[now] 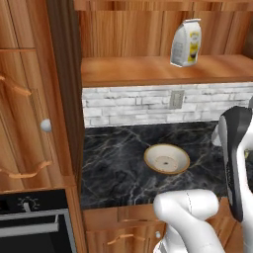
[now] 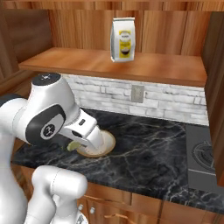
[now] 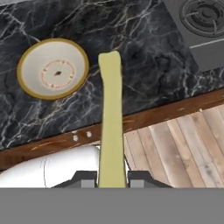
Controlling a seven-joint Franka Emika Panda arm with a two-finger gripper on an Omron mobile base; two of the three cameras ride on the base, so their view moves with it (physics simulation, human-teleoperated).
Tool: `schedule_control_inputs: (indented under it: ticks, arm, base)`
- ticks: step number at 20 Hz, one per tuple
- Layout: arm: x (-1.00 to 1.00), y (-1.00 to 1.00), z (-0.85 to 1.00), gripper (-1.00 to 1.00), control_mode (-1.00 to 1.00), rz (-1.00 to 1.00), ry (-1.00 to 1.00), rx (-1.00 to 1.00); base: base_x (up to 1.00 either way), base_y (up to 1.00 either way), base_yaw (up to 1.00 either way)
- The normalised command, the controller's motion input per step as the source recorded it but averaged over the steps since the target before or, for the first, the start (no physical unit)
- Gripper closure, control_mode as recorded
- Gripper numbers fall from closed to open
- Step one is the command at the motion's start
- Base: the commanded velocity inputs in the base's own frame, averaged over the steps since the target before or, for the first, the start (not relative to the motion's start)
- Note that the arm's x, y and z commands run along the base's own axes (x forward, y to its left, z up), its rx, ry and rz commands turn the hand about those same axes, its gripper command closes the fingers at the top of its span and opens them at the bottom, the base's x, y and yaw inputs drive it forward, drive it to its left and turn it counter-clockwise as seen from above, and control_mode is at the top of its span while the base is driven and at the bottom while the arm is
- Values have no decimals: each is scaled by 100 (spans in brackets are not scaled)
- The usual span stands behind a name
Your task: Pick the egg and butter from the fridge and place them by the bowl for mixing.
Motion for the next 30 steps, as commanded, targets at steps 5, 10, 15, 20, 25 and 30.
schedule_control_inputs:
  ticks: [5, 10, 15, 20, 25, 30]
  arm:
    - [28, -83, -64, 100, -100, 14, -4, 14]
    - [50, -24, -45, 100, -100, 28, 0, 4]
    - [32, -31, -62, 100, -100, 31, -5, 0]
    - [15, -13, -80, 100, -100, 29, -12, -12]
    - [24, 0, -44, 100, -100, 22, -12, -12]
    - [37, 0, -36, 100, -100, 16, -5, -7]
  base:
    - [0, 0, 0]
    - [0, 0, 0]
    - [0, 0, 0]
    - [0, 0, 0]
    - [0, 0, 0]
    - [0, 0, 0]
